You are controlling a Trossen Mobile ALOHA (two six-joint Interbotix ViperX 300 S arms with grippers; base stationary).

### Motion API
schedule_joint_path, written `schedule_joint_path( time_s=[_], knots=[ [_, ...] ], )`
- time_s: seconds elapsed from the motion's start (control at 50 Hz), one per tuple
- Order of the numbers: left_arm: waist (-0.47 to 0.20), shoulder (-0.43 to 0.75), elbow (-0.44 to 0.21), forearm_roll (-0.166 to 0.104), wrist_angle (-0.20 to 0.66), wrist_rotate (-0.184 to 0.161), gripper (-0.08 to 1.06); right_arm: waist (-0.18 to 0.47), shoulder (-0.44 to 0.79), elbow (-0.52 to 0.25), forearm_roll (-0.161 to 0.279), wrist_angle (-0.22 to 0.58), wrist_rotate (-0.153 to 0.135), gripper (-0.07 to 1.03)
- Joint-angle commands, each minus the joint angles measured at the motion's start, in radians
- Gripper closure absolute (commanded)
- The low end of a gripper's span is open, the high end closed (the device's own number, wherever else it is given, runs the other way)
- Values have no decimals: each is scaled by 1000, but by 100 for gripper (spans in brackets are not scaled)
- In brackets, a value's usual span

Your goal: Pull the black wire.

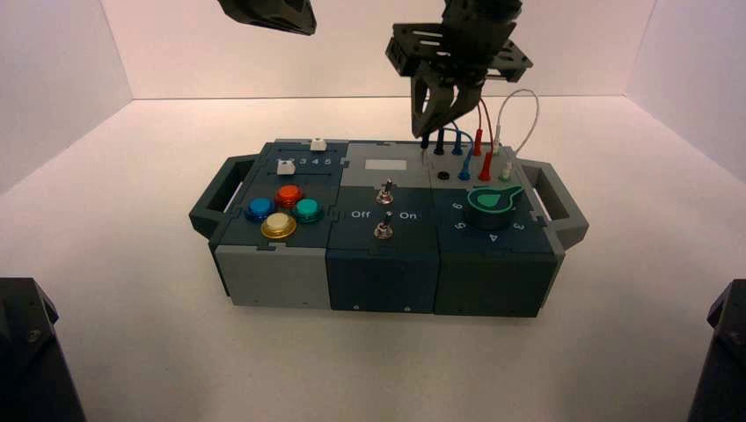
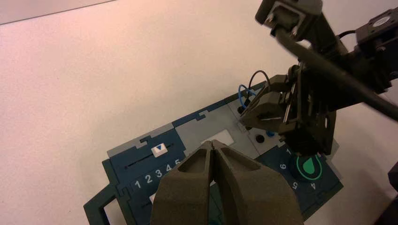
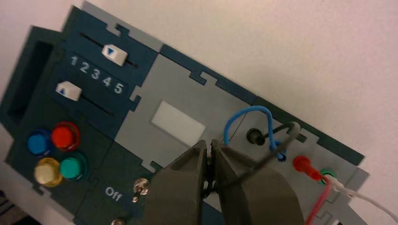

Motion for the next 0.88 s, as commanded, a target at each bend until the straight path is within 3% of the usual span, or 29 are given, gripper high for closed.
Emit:
schedule_joint_path(
  time_s=[0.02, 0.16, 0.3, 0.36, 0.6, 0.88],
  knots=[
    [-3, 8, -38, 6, -11, 9, 101, 3, 14, -41, 2, -15, -5, 76],
    [-3, 35, -43, 8, -11, 20, 101, 6, 32, -54, 2, -12, -15, 66],
    [-3, 64, -44, 9, -12, 37, 101, 6, 12, -54, -5, -12, -18, 42],
    [-3, 74, -46, 9, -14, 38, 101, 6, 8, -55, -6, -14, -21, 37],
    [-3, 80, -49, 9, -35, 38, 101, 9, -5, -54, -6, -21, -34, 30],
    [-3, 81, -52, 9, -35, 38, 101, 9, -12, -58, -8, -21, -34, 30]
  ],
)
